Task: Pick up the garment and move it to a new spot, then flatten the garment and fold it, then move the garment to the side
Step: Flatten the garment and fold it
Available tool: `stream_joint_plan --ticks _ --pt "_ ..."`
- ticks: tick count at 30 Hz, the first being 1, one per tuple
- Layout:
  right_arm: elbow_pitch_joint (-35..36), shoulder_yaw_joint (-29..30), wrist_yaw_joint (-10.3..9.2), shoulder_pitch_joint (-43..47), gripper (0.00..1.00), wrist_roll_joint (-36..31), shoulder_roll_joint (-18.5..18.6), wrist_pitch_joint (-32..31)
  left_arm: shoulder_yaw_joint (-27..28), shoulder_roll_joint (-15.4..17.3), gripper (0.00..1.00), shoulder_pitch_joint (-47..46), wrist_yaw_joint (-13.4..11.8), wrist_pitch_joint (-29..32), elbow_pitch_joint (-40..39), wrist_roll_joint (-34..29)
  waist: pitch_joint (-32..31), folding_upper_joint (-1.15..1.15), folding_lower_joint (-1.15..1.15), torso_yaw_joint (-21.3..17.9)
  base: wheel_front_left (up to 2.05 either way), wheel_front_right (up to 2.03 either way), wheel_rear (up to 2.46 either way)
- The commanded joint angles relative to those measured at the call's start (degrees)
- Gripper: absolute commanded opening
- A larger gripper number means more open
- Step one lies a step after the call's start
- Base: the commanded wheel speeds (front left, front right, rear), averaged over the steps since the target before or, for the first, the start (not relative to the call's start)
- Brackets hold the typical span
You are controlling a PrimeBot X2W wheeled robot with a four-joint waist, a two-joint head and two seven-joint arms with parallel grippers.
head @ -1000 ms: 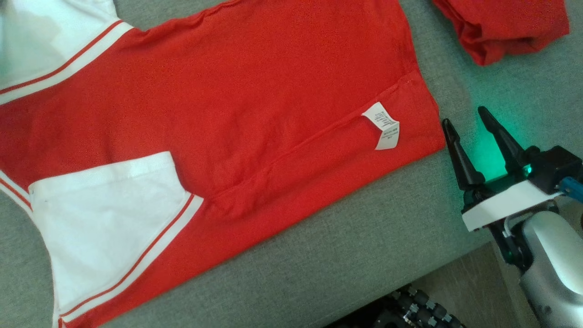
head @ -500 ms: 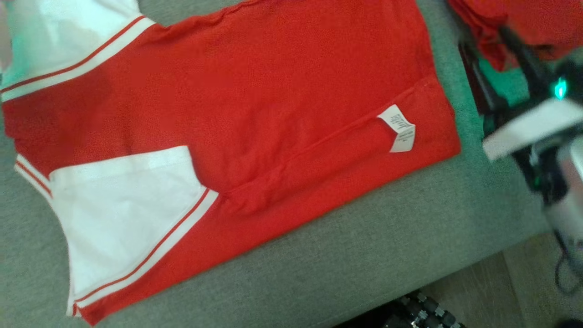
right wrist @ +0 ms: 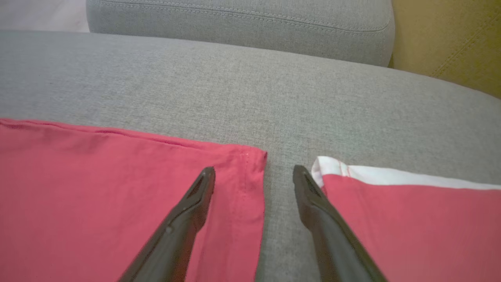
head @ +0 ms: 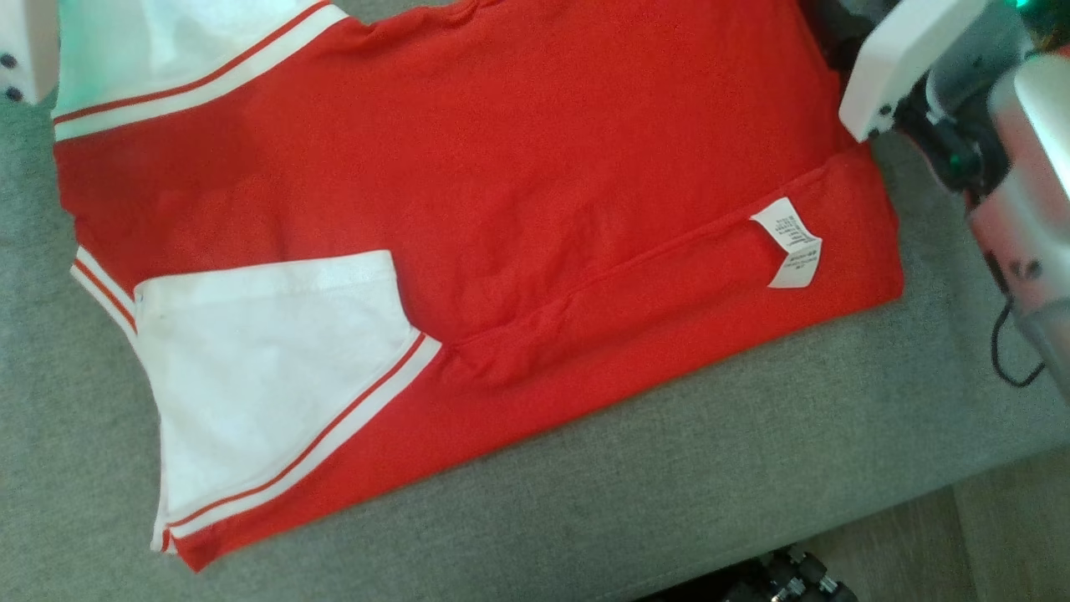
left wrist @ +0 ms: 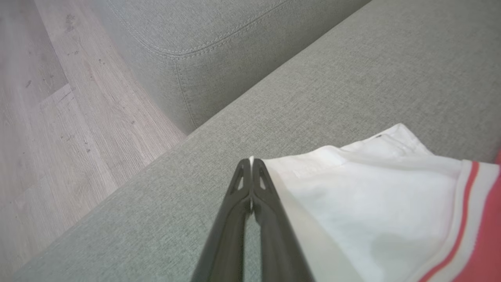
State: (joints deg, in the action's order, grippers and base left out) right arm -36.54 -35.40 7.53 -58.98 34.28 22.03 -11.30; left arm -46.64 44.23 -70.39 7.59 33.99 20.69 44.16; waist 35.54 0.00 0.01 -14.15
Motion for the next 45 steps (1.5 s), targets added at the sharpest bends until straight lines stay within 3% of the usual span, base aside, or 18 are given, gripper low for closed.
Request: stream_joint_plan --ticks 1,7,11,13,15,18,21,24,28,37,45 --pt "0.08 -0.52 -0.04 -0.97 1.00 -0.04 0.18 -0.18 2.20 2.83 0.00 -3.46 -0.11 -0.47 -1.61 0.34 0.15 0.00 -0.01 0.11 0.00 0.00 0.00" --pt "-6.39 -5.01 -0.04 -5.76 1.00 -0.80 -0.66 -0.35 -0.07 3.37 0.00 -5.04 -0.11 -1.39 -1.52 1.23 0.56 0.00 -0.01 0.52 0.00 0.00 0.00" --pt "-9.31 -7.44 -0.04 -7.49 0.92 0.67 -1.14 -1.18 -1.45 3.27 0.00 -5.92 -0.11 -1.57 -0.96 1.86 0.64 0.00 -0.01 0.82 0.00 0.00 0.00" --pt "-9.94 -8.76 -0.04 -8.06 0.81 1.67 -1.06 -1.18 -2.00 3.22 0.00 -6.19 -0.10 -1.84 -0.63 2.22 0.60 0.00 -0.01 0.95 0.00 0.00 0.00" --pt "-10.34 -10.44 -0.04 -8.46 0.52 2.49 -0.75 -1.46 -2.52 3.19 0.00 -6.43 -0.10 -2.19 -0.33 2.53 0.54 0.00 -0.01 1.08 0.00 0.00 0.00" --pt "-10.87 -12.49 -0.04 -9.13 0.25 3.80 0.04 -1.40 -3.33 3.21 0.00 -6.82 -0.10 -2.81 0.08 2.90 0.45 0.00 -0.01 1.32 0.00 0.00 0.00" --pt "-11.34 -14.13 -0.04 -10.01 0.24 4.77 0.63 -0.75 -4.14 3.26 0.00 -7.25 -0.10 -3.54 0.40 3.18 0.37 0.00 -0.01 1.49 0.00 0.00 0.00" --pt "-11.68 -15.92 -0.04 -10.98 0.00 5.24 1.30 0.30 -5.07 3.32 0.00 -7.64 -0.10 -4.75 0.52 3.06 0.20 0.00 -0.01 1.71 0.00 0.00 0.00" --pt "-12.11 -16.94 -0.04 -11.85 0.00 6.02 1.84 1.95 -5.87 3.40 0.00 -8.15 -0.10 -7.41 0.25 2.38 0.10 0.00 -0.01 1.98 0.00 0.00 0.00" --pt "-13.10 -15.75 -0.04 -12.09 0.00 11.05 4.37 10.40 -7.36 3.02 0.00 -10.00 -0.10 -20.22 1.78 -0.24 -1.61 0.00 -0.01 3.60 0.00 0.00 0.00" --pt "-12.37 -14.37 -0.04 -7.16 0.00 17.12 7.08 16.30 -5.75 1.75 0.00 -6.84 -0.12 -31.00 2.14 2.12 -5.61 0.00 -0.01 6.06 0.00 0.00 0.00"
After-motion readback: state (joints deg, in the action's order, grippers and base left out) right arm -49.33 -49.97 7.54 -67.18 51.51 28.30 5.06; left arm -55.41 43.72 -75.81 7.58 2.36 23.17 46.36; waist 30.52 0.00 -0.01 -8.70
